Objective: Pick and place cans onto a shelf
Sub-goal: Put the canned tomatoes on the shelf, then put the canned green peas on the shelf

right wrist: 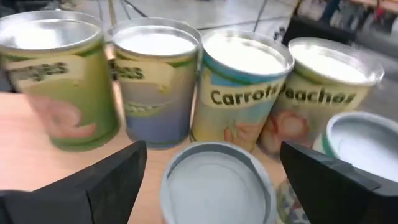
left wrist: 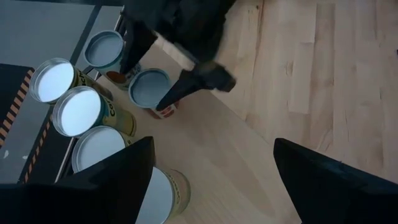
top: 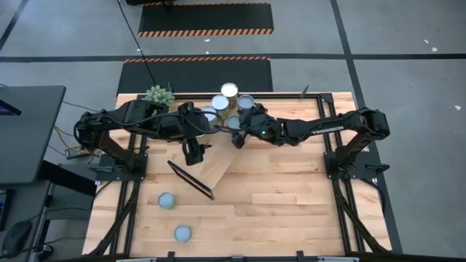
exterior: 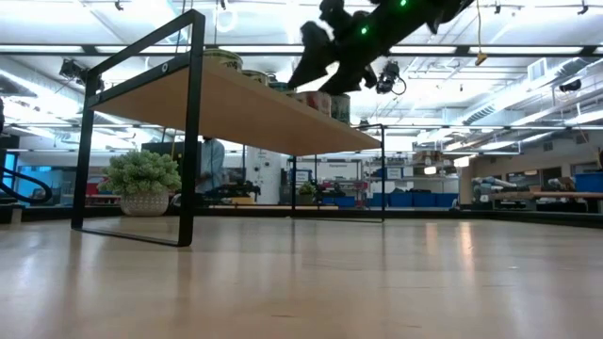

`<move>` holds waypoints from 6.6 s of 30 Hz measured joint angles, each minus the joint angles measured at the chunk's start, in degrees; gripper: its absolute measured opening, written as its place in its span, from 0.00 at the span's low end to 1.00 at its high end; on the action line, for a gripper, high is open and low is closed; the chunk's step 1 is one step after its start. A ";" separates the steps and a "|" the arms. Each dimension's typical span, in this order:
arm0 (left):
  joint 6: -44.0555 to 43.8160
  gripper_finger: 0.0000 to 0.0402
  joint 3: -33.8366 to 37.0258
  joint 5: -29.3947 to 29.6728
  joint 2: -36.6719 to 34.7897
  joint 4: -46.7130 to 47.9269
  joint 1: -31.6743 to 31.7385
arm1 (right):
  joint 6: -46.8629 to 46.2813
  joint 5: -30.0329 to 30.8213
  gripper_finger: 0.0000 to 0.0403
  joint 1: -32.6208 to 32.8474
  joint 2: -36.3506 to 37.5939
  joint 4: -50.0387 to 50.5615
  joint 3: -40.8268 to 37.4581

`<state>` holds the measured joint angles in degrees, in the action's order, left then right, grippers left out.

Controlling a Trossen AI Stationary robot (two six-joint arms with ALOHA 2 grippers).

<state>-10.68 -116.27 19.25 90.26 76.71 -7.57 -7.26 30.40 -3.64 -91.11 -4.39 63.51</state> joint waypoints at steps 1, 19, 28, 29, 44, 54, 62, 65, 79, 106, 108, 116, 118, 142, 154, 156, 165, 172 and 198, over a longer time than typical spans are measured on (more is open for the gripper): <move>0.00 0.83 0.00 0.00 0.00 0.00 0.00 | 1.52 0.02 0.94 0.36 0.52 -0.05 -0.02; -0.02 0.83 0.00 0.02 0.00 0.00 0.00 | 1.79 -14.61 0.89 7.37 4.02 1.68 -3.19; -0.02 0.83 0.00 0.00 0.00 -0.69 0.00 | -1.68 -15.35 0.86 5.51 3.98 -1.56 -8.89; -0.02 0.83 0.00 0.00 0.00 -0.74 0.00 | -1.55 -15.41 0.86 5.02 3.98 -1.53 -9.16; -0.39 0.83 0.00 -0.02 0.00 -1.97 -1.17 | 0.88 -17.03 0.86 0.01 3.93 -2.83 -9.86; -0.97 0.83 -0.02 -11.86 0.00 -0.74 -4.43 | -1.94 -19.68 0.86 2.13 8.98 -0.01 -9.86; -10.75 0.83 5.77 -16.96 0.37 7.87 -17.20 | -3.20 -15.42 0.86 7.94 21.50 11.30 -9.86; -16.70 0.83 10.82 -18.63 0.09 7.29 -22.89 | -3.68 -13.97 0.86 11.18 24.94 13.46 -9.84; -41.32 0.83 39.09 -19.93 -7.87 -8.00 -36.57 | -5.46 -5.93 0.86 19.91 27.47 16.85 -9.84; -52.89 0.83 77.46 -18.30 -17.94 -31.16 -36.37 | -14.24 0.21 0.86 23.78 27.45 15.97 -9.84; -51.86 0.83 77.46 -16.81 -17.94 -32.01 -36.37 | -14.20 0.23 0.86 23.78 27.45 15.74 -9.84; -51.14 0.83 77.47 -10.63 -17.45 -34.73 -36.53 | -14.15 1.50 0.86 23.78 27.45 15.62 -9.81; -51.09 0.83 77.48 -9.43 -17.46 -35.23 -36.51 | -14.07 1.52 0.86 23.78 27.45 15.62 -9.81; -52.74 0.69 71.58 -14.29 -17.51 -36.75 -34.63 | -11.53 1.54 0.86 23.18 27.43 15.64 -9.81; -50.89 0.69 53.62 -11.69 -16.78 -36.04 -30.36 | -6.01 1.52 0.86 20.87 27.43 15.64 -9.79; -48.88 0.69 50.81 -13.21 -15.49 -36.06 -28.56 | -5.63 1.52 0.86 20.26 27.43 15.66 -9.79; -40.69 0.69 37.59 -18.58 -9.29 -36.55 -20.64 | -4.51 1.48 0.86 19.60 27.72 15.73 -9.79; -32.07 0.69 27.99 -15.75 -4.76 -34.67 -12.71 | -5.03 1.76 0.86 19.54 32.11 19.26 -9.79; 7.92 0.69 16.33 -18.22 10.68 -12.80 8.17 | -6.26 2.59 0.86 19.56 36.76 23.08 -9.77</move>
<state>-2.76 -99.94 1.02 100.94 63.91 0.59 -13.52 32.99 15.92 -54.35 18.68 53.74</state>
